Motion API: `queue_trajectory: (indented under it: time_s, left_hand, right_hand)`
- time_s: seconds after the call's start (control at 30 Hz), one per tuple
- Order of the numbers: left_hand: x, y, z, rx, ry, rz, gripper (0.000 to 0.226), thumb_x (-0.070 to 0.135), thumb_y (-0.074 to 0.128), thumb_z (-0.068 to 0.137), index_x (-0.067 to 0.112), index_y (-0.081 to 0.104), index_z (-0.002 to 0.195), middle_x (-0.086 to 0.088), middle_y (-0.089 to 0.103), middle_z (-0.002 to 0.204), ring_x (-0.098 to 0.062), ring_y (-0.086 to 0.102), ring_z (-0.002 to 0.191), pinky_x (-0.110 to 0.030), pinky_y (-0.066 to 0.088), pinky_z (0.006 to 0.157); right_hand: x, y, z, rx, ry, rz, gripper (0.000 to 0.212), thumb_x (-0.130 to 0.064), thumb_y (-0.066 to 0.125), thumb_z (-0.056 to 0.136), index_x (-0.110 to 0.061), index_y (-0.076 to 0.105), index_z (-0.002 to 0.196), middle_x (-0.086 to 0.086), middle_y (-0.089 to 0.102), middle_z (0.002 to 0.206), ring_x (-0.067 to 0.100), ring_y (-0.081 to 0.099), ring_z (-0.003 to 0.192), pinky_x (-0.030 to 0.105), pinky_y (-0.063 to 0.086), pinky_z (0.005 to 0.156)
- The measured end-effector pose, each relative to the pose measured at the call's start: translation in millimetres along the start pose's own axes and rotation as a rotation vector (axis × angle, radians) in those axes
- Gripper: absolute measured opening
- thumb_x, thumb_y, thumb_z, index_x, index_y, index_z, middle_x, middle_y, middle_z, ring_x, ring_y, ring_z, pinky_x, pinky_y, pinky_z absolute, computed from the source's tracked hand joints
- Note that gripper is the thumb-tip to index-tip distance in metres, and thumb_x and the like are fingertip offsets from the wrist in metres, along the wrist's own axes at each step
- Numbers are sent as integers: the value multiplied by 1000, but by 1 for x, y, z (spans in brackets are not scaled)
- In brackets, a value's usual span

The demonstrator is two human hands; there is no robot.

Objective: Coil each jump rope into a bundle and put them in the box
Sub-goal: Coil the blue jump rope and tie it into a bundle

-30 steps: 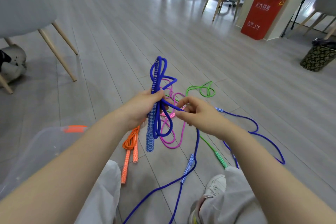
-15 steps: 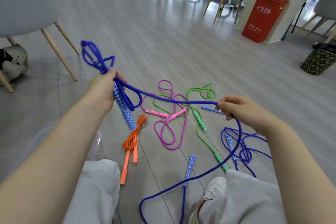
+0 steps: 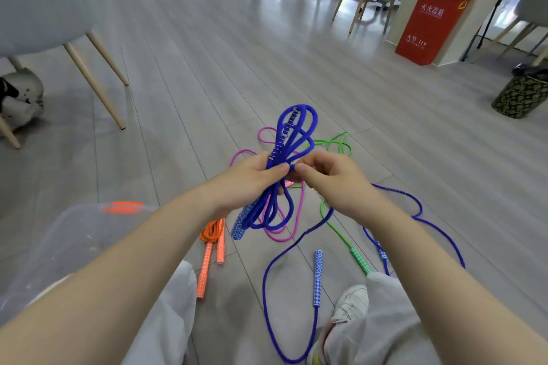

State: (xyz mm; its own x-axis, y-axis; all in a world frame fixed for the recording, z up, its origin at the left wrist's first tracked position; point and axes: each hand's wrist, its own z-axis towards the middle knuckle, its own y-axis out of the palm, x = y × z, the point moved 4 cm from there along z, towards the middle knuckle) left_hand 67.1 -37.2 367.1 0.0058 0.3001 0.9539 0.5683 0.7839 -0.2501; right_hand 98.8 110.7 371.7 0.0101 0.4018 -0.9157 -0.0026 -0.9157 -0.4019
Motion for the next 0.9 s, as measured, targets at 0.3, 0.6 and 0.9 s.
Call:
queue_trajectory:
  time_s: [0.3,0.6,0.9]
  left_hand:
    - [0,6,-2,-136,0,106,20,19,43,101,5,55,110,1,58,82,-5,55,78,-13,47,69]
    - [-5,-48,10,230,-21,165,19,26,48,99,17,57,85,2,61,72,-17,57,75,-34,46,75]
    - [-22,-113,14,727,5,-564,18,20,45,100,16,54,85,7,56,60,-11,55,64,-26,45,67]
  right_hand:
    - [4,-7,-2,-9,13,-223,26,-36,64,90,-11,66,82,-2,65,70,11,59,66,28,49,64]
    - [15,-55,-4,-34,136,-72,37,-43,57,93,-12,67,77,0,46,60,15,44,59,31,44,63]
    - [19,-89,-3,294,91,87,21,-2,50,92,-13,67,86,8,46,66,17,41,57,29,41,57]
